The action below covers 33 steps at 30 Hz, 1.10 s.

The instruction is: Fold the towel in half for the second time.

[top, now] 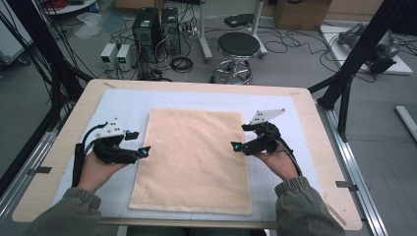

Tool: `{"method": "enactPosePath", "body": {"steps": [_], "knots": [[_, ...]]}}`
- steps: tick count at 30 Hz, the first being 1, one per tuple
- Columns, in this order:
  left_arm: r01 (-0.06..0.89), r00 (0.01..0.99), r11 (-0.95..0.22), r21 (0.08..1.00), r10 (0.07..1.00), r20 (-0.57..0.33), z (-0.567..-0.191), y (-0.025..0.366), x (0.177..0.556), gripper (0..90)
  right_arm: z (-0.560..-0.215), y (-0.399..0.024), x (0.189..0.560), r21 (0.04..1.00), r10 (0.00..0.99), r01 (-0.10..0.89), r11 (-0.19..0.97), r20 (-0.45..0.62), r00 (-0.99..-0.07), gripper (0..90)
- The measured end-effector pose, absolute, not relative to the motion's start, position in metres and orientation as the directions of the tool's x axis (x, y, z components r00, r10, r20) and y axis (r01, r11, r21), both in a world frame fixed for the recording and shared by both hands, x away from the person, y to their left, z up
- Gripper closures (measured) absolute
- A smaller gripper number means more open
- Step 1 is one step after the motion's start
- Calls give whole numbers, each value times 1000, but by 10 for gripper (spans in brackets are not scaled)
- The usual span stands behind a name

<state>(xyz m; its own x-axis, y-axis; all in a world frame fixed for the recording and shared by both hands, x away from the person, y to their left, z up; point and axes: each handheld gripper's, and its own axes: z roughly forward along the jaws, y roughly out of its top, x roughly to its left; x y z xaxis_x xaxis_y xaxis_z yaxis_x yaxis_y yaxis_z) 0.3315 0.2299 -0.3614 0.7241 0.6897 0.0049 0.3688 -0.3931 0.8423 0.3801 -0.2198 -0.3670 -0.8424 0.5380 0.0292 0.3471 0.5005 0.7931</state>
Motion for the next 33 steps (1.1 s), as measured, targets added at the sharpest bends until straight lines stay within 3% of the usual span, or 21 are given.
{"method": "enactPosePath", "body": {"steps": [7,14,18,24,30,33], "knots": [[407,671,-371,835,741,2,-362,229,377,319,-365,-219,419,790,612,397,468,34,-790,185],[451,629,-344,824,778,-19,-388,228,408,356,-392,-225,443,773,657,444,454,47,-753,214],[464,625,-346,816,781,-24,-401,225,417,378,-407,-229,453,752,674,478,453,62,-736,241],[453,639,-417,788,769,40,-417,220,426,430,-422,-229,461,719,679,504,479,60,-732,280],[526,632,-435,731,775,6,-432,219,432,455,-435,-228,466,672,677,541,506,79,-732,347],[554,628,-399,730,776,-53,-438,221,433,505,-437,-227,465,667,689,553,500,81,-721,375]]}}
